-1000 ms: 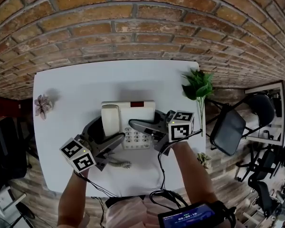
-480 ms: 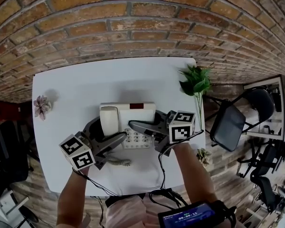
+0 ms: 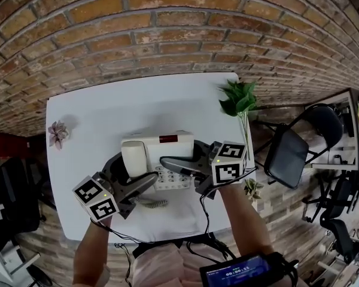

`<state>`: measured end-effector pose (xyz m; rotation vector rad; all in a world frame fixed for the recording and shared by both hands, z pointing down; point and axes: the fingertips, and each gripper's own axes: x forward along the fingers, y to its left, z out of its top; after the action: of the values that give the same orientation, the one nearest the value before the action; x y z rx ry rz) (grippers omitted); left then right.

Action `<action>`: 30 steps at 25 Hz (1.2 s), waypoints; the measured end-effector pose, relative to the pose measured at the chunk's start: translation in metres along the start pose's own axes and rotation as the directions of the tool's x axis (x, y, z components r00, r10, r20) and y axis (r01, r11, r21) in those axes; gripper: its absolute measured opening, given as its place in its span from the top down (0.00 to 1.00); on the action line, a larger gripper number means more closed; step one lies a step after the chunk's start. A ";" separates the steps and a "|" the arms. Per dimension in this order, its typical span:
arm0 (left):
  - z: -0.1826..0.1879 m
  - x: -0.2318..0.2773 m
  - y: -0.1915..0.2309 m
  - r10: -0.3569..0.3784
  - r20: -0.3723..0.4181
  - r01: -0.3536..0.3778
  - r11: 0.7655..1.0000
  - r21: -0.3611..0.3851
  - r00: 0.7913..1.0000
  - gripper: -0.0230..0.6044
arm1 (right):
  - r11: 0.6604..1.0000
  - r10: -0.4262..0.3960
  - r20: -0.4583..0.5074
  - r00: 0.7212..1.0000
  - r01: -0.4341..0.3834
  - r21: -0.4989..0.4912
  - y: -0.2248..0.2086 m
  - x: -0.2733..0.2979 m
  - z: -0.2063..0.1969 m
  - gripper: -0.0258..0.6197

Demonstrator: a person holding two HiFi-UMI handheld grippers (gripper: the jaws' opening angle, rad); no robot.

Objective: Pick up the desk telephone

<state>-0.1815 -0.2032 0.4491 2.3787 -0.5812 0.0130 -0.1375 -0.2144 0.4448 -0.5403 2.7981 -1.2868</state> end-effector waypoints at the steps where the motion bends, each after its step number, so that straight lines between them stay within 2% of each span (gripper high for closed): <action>1: 0.001 -0.002 -0.005 0.003 0.001 -0.003 1.000 0.006 1.000 0.28 | 1.000 0.003 0.000 1.000 -0.003 -0.008 0.005 -0.002 0.001 0.60; 7: -0.001 -0.008 -0.045 0.013 0.006 -0.013 1.000 0.015 1.000 0.28 | 0.999 0.008 -0.026 1.000 -0.009 -0.037 0.039 -0.024 -0.003 0.60; 19: 0.006 -0.019 -0.132 0.039 0.032 -0.042 0.995 0.095 0.999 0.28 | 0.990 0.036 -0.025 0.999 -0.039 -0.138 0.114 -0.072 0.002 0.60; 30: 0.016 -0.021 -0.168 0.067 0.051 -0.074 0.987 0.142 0.996 0.28 | 0.977 0.057 -0.031 0.998 -0.062 -0.202 0.144 -0.091 0.010 0.60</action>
<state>-0.1337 -0.0920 0.3300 2.5027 -0.7080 0.0321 -0.0940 -0.1060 0.3199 -0.4452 2.9605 -1.0109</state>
